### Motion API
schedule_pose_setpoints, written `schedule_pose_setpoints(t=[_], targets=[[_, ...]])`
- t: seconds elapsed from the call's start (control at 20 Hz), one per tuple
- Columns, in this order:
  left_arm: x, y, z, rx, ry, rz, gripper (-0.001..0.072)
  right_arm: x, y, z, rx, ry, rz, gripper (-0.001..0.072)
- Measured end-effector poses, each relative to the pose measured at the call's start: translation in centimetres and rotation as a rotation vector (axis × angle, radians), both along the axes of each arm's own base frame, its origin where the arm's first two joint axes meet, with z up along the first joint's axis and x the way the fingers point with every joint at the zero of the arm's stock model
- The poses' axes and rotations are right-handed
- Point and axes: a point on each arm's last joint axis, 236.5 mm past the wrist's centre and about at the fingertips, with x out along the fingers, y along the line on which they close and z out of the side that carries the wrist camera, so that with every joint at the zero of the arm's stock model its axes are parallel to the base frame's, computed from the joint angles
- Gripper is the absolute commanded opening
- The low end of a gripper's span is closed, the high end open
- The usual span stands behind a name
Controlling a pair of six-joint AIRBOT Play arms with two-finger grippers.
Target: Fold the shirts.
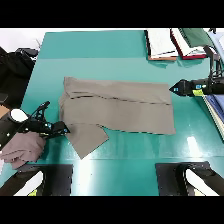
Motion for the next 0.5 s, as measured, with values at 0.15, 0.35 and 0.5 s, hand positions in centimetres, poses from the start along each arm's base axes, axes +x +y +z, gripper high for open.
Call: schedule_pose_setpoints(t=[0.15, 0.35, 0.5], targets=[[-0.1, -1.1, -0.2, -0.057, -0.004, 0.036, 0.0545, -0.3, 0.2, 0.1, 0.006, 0.003, 0.004, 0.0357], [0.8, -2.1, 0.2, -0.110, -0.042, 0.061, 0.0184, -0.7, 0.3, 0.0, 0.009, 0.013, 0.011, 0.0357], [1.2, -2.7, 0.6, -0.140, -0.067, 0.062, 0.0087, -1.1, 0.4, -0.2, 0.009, 0.029, 0.020, 0.0357]])
